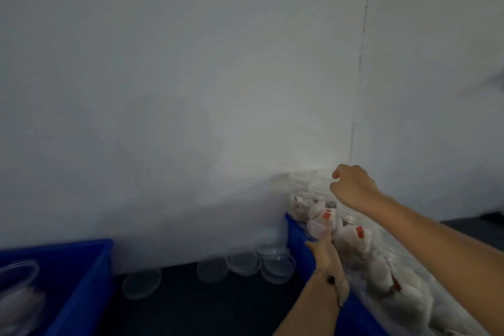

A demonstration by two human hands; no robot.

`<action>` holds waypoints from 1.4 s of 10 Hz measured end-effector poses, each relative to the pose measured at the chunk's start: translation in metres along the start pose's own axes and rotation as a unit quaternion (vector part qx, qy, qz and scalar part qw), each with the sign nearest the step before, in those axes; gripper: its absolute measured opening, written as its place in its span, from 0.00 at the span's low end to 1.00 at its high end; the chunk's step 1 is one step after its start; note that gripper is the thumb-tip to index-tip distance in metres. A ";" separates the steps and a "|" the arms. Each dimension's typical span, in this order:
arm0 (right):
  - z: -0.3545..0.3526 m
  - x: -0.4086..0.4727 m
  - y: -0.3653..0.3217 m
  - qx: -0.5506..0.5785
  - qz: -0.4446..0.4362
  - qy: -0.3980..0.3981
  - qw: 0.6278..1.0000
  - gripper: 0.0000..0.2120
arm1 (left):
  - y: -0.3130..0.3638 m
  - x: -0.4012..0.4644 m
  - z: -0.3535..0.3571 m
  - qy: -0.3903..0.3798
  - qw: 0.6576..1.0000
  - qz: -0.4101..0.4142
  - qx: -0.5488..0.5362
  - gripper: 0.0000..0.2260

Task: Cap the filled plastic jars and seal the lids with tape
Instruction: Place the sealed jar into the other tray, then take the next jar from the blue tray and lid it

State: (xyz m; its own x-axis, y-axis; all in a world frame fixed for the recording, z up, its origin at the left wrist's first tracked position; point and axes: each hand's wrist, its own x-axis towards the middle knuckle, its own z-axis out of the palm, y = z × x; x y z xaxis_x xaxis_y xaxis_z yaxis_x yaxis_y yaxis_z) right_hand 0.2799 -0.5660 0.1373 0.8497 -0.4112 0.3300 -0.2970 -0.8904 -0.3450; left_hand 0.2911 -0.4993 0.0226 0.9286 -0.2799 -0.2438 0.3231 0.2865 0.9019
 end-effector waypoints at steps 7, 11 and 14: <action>0.114 -0.227 -0.246 0.098 -0.414 -0.199 0.883 0.09 | 0.094 -0.238 -0.379 0.105 0.799 0.005 0.592 0.21; 0.165 -0.387 -0.330 0.176 -0.498 -0.387 0.756 0.12 | 0.076 -0.350 -0.498 0.349 0.486 -0.206 0.774 0.33; 0.164 -0.436 -0.384 0.149 -0.506 -0.430 0.733 0.15 | 0.073 -0.386 -0.563 0.523 0.461 -0.227 0.680 0.28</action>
State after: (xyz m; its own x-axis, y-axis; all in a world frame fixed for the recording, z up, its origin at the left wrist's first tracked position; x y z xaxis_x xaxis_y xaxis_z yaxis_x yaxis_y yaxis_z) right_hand 0.0954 -0.0129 -0.0184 0.5675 0.8193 -0.0825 0.6735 -0.5194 -0.5260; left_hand 0.0588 0.1454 -0.0175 0.6314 0.7708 0.0846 0.7748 -0.6224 -0.1110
